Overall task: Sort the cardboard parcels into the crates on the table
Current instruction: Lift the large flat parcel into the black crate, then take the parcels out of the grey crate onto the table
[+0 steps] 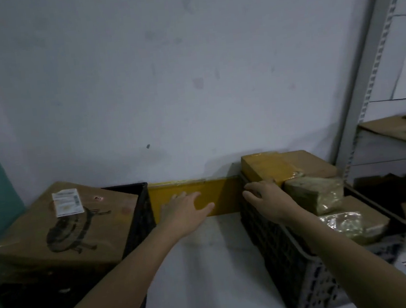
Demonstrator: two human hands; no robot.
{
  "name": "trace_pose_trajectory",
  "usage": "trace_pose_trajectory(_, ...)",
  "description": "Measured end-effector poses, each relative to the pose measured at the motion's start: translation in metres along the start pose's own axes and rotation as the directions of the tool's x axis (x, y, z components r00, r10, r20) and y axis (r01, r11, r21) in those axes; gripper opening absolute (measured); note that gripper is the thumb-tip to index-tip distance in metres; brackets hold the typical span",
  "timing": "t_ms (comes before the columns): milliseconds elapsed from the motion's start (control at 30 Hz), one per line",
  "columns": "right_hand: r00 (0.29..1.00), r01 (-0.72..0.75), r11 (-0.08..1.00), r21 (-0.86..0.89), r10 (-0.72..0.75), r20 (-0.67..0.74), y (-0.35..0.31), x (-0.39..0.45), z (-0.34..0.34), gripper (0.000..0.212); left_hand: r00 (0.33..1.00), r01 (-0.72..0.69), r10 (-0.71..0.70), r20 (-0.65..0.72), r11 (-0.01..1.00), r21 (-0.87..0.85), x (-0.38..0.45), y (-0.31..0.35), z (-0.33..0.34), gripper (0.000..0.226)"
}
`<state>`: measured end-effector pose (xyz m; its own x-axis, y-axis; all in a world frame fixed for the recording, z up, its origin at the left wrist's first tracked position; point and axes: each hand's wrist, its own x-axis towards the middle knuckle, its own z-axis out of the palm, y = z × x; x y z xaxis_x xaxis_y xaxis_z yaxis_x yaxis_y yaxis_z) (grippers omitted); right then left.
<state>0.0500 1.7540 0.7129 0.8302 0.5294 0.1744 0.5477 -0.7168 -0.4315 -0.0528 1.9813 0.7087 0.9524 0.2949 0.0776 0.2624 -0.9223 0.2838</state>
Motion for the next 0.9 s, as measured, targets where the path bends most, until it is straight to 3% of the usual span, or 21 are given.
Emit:
trace_pose_trajectory(300, 0.991, -0.105, 0.994, -0.017, 0.103, -0.087, 0.110, -0.044, -0.077, 0.035, 0.998, -0.047, 0.049, 0.029, 0.998, -0.049, 0.013, 0.121, 0.037, 0.069)
trace_pose_trajectory(500, 0.970, -0.221, 0.973, -0.073, 0.212, -0.115, 0.154, -0.031, -0.088, 0.050, 0.996, -0.077, 0.078, 0.033, 0.996, -0.035, 0.040, 0.154, 0.062, 0.069)
trace_pose_trajectory(633, 0.962, -0.263, 0.958, -0.116, 0.252, -0.101, 0.169, -0.008, -0.086, 0.061, 0.997, -0.068, 0.072, 0.025, 0.989, -0.130, 0.077, 0.158, 0.077, 0.072)
trace_pose_trajectory(900, 0.943, -0.275, 0.894, -0.354, 0.322, 0.080, 0.192, 0.047, -0.086, 0.083, 1.000, 0.021, -0.028, -0.009, 0.893, -0.450, 0.178, 0.201, 0.110, 0.078)
